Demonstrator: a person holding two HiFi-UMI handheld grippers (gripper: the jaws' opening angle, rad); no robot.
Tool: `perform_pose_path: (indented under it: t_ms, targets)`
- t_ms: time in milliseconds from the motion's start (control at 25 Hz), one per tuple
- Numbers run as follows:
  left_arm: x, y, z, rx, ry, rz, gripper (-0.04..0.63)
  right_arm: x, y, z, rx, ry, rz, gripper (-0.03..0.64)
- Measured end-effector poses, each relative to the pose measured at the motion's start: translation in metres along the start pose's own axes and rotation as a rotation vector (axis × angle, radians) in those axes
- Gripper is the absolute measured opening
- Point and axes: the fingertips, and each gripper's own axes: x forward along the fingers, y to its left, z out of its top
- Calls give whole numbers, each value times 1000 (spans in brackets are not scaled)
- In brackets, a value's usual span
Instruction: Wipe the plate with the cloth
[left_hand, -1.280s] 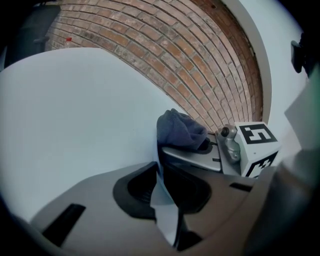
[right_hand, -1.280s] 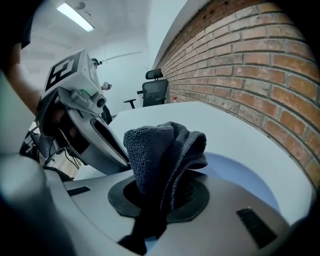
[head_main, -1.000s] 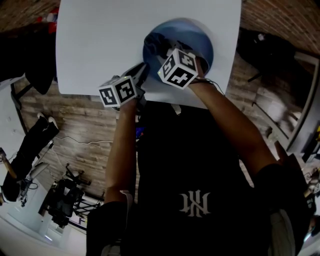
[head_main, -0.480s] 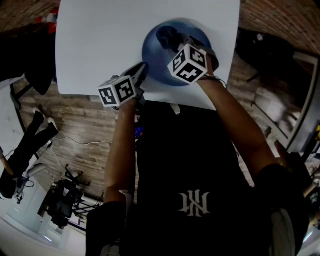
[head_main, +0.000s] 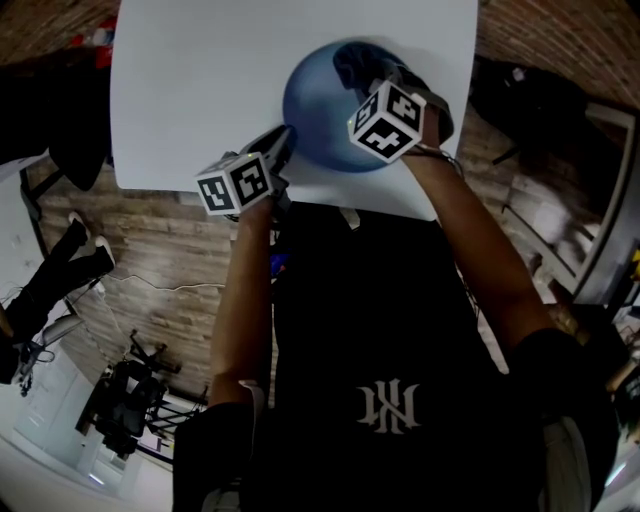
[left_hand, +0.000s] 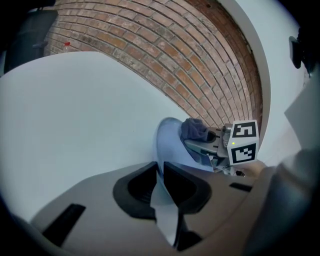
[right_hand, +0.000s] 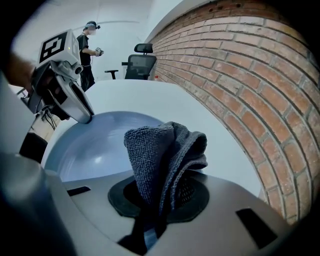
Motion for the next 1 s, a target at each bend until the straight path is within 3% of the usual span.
perform_pose_path:
  t_ms: [280, 640, 840, 1000]
  targets:
    - [0, -1, 0, -1, -3, -1, 46, -5, -20, -22, 0, 86, -61, 72]
    - [-1, -2, 3, -18, 4, 6, 46, -9, -28, -24, 73, 73, -74, 72]
    - [0, -1, 4, -8, 5, 15, 46, -19, -17, 14, 148, -58, -21, 72]
    - [2, -1, 4, -14, -3, 20, 43, -19, 29, 54, 236, -212, 156, 72]
